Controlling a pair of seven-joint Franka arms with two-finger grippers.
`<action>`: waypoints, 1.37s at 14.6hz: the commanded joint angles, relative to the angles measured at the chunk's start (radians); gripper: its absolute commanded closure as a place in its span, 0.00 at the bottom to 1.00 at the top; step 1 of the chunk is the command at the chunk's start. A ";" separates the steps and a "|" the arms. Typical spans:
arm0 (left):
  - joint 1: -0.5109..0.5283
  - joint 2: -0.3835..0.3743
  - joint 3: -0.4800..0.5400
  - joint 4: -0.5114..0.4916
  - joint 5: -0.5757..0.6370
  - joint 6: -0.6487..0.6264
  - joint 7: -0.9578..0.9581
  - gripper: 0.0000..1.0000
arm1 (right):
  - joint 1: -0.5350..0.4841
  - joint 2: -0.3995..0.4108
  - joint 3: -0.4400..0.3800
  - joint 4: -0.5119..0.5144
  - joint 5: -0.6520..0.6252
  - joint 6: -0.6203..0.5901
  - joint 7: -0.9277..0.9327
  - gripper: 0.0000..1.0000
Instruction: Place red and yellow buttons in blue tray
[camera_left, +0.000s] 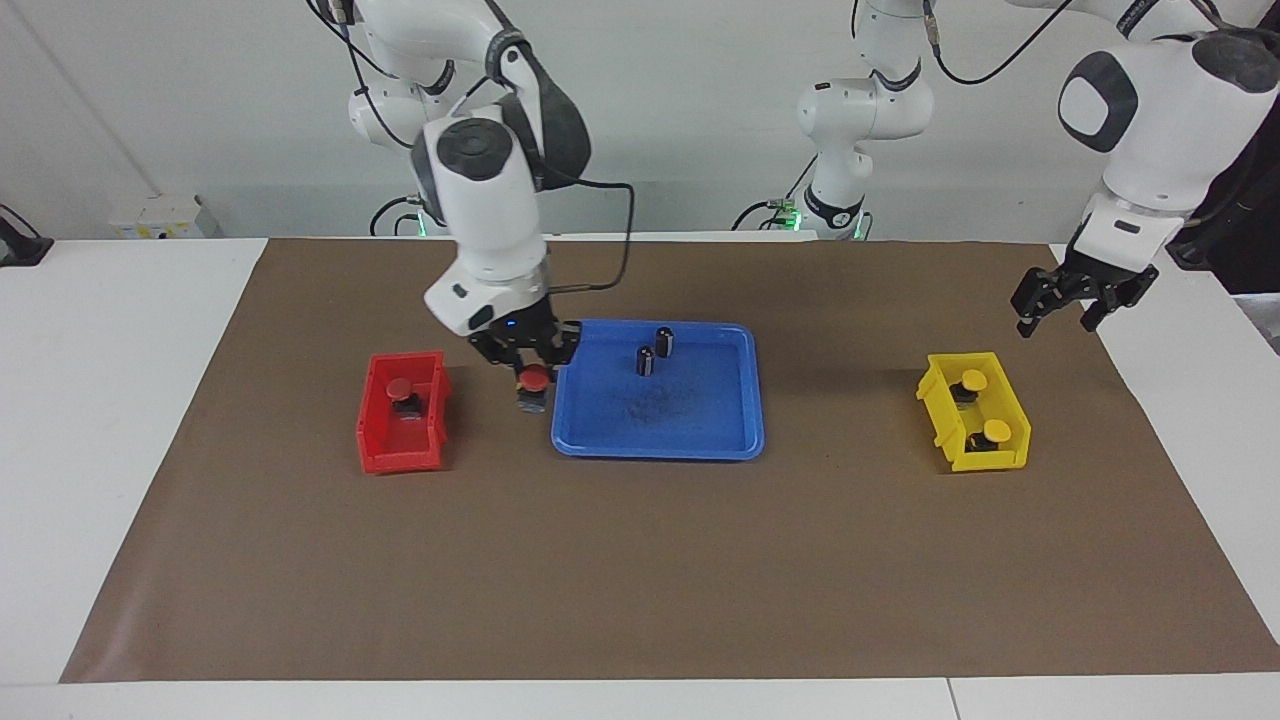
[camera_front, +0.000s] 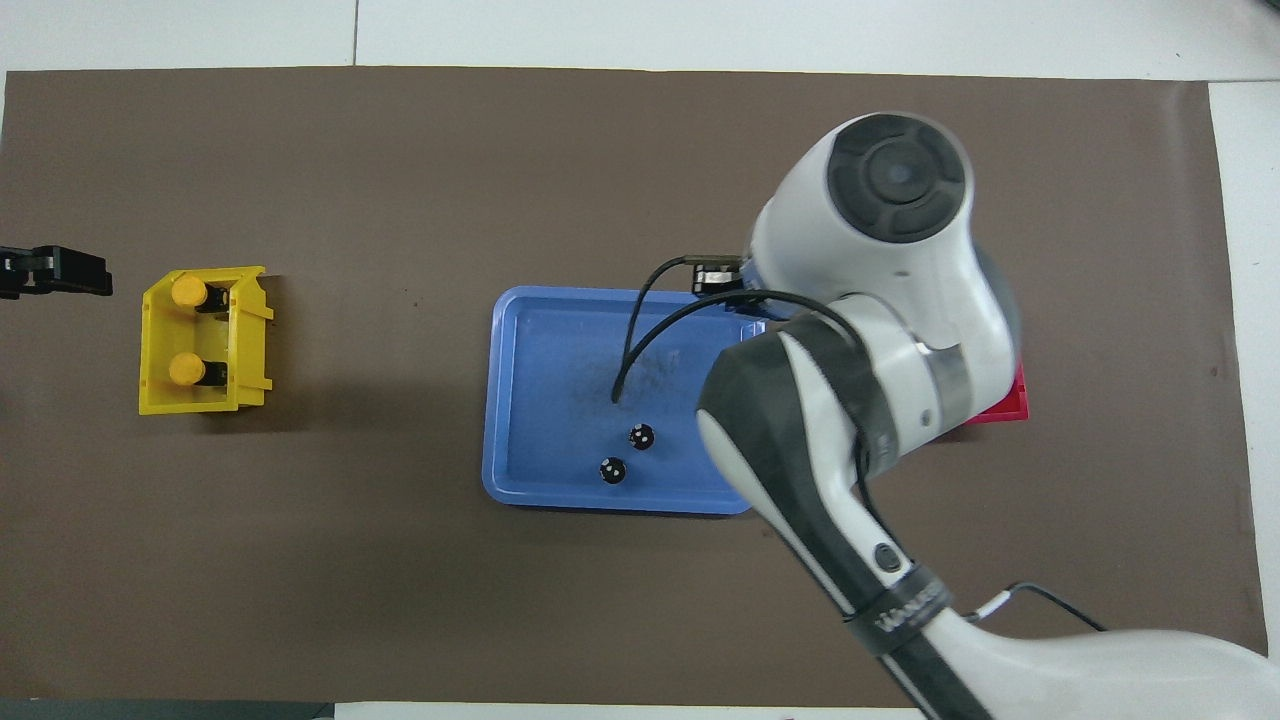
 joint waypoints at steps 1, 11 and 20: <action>0.006 0.099 -0.004 0.003 -0.053 0.099 0.007 0.29 | 0.071 0.064 -0.007 0.007 -0.001 0.058 0.121 0.85; 0.021 0.224 -0.004 -0.058 -0.070 0.253 0.017 0.30 | 0.126 0.081 -0.006 -0.134 -0.001 0.242 0.135 0.80; 0.020 0.228 -0.004 -0.109 -0.068 0.321 0.017 0.99 | 0.057 0.043 -0.015 -0.068 -0.022 0.117 0.106 0.26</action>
